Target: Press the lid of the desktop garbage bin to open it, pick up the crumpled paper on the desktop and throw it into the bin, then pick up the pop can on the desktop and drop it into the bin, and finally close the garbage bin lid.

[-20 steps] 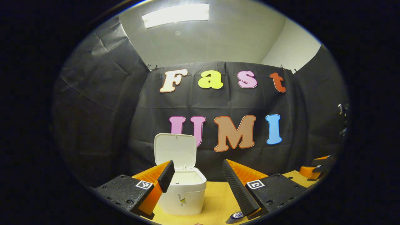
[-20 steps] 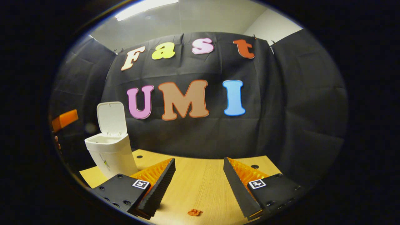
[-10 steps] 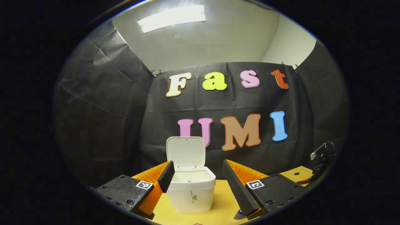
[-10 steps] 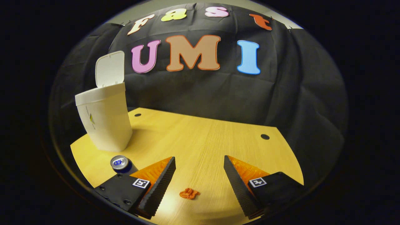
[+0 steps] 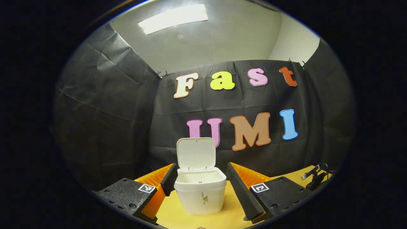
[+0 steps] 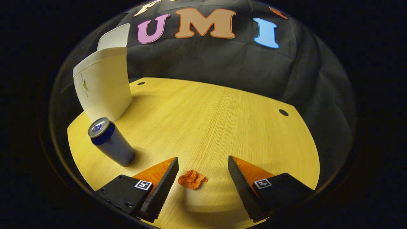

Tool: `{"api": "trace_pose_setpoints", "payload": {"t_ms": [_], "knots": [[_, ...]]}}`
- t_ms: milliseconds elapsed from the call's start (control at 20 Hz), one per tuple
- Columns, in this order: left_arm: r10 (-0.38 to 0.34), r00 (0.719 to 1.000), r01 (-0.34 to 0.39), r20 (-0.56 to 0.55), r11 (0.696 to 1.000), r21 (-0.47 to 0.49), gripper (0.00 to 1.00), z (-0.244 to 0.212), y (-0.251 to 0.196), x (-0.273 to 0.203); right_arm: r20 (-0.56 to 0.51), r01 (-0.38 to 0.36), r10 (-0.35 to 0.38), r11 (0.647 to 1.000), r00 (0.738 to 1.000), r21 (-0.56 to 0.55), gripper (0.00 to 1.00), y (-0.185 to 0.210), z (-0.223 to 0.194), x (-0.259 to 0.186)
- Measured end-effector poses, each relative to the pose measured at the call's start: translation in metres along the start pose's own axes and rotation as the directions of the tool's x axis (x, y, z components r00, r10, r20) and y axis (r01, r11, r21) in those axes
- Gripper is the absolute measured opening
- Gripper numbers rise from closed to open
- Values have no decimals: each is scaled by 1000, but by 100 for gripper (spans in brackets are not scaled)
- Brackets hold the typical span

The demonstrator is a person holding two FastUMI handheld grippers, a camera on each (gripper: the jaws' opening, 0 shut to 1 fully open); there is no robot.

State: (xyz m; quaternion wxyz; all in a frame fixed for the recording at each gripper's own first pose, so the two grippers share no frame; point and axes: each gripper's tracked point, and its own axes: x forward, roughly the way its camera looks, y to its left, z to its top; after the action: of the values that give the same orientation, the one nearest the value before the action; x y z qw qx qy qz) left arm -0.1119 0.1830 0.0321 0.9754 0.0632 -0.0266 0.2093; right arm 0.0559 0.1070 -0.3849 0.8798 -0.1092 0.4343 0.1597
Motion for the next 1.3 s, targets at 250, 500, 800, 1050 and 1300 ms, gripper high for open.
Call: {"api": "trace_pose_setpoints", "payload": {"t_ms": [250,500,800,1050,1300], "knots": [[22,1000,-22,-13,1000,10,92,-1,8,-2,-93,-49,49,999,994,8,92,12,-28,11],[10,1000,-10,-20,1000,13,92,-2,3,-2,-115,-104,103,995,988,0,61,19,-42,9],[-5,1000,5,-21,1000,0,92,-4,1,-1,-63,-117,118,993,991,27,20,23,-38,1],[-15,999,14,-31,1000,-19,92,-8,2,0,111,-144,139,989,984,44,20,24,27,-37],[-32,999,31,-37,999,-40,92,-13,1,2,312,-195,166,979,935,62,19,34,113,-88]]}}
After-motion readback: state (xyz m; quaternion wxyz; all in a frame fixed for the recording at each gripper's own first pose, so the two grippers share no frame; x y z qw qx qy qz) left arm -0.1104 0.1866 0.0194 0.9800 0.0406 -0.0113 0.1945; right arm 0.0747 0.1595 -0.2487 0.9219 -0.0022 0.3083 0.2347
